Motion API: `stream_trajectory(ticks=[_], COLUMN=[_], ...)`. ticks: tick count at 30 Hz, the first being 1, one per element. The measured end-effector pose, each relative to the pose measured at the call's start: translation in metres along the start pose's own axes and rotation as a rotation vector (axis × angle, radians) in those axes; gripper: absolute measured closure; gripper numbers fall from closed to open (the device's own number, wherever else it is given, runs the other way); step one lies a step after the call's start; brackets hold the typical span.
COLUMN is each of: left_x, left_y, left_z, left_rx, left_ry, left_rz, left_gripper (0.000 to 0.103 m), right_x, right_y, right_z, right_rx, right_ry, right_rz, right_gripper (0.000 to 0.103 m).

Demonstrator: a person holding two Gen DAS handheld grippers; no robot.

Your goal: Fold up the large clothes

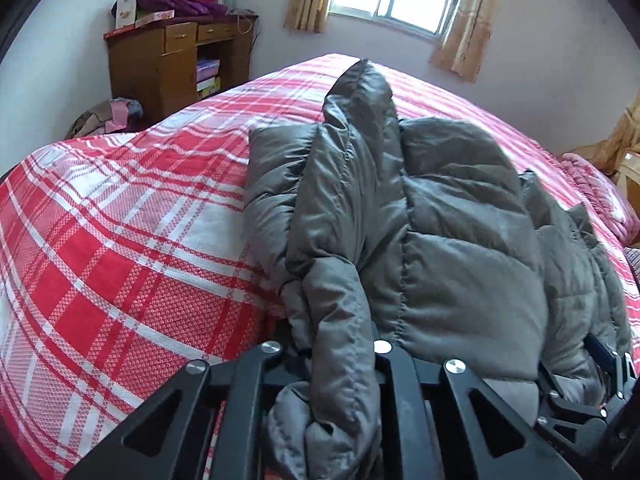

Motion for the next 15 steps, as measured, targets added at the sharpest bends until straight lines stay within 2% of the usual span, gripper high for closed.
stream_trajectory(ticks=[10,15], left_x=[0.02,0.048], left_y=[0.024,0.025], left_z=[-0.055,-0.08], left_rx=[-0.06,-0.088], left_ry=[-0.135,-0.113], left_rz=[-0.04,-0.063], left_gripper=[0.096,0.096], right_x=[0.011,0.039], right_y=[0.001,0.0], right_z=[-0.011,-0.025], right_rx=[0.014,-0.003], right_ry=[-0.056,-0.064], right_rz=[-0.035,-0.062], right_gripper=[0.001,0.002])
Point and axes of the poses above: each gripper's, at about its wrist camera, not at the fingertips, and z roughly the way its jaws point, x to its left, y to its top, the point moved 2 cm from there along z, roughly the way its jaws point, and after that the axes turned 9 degrees about -z, right-handed, at the moved point
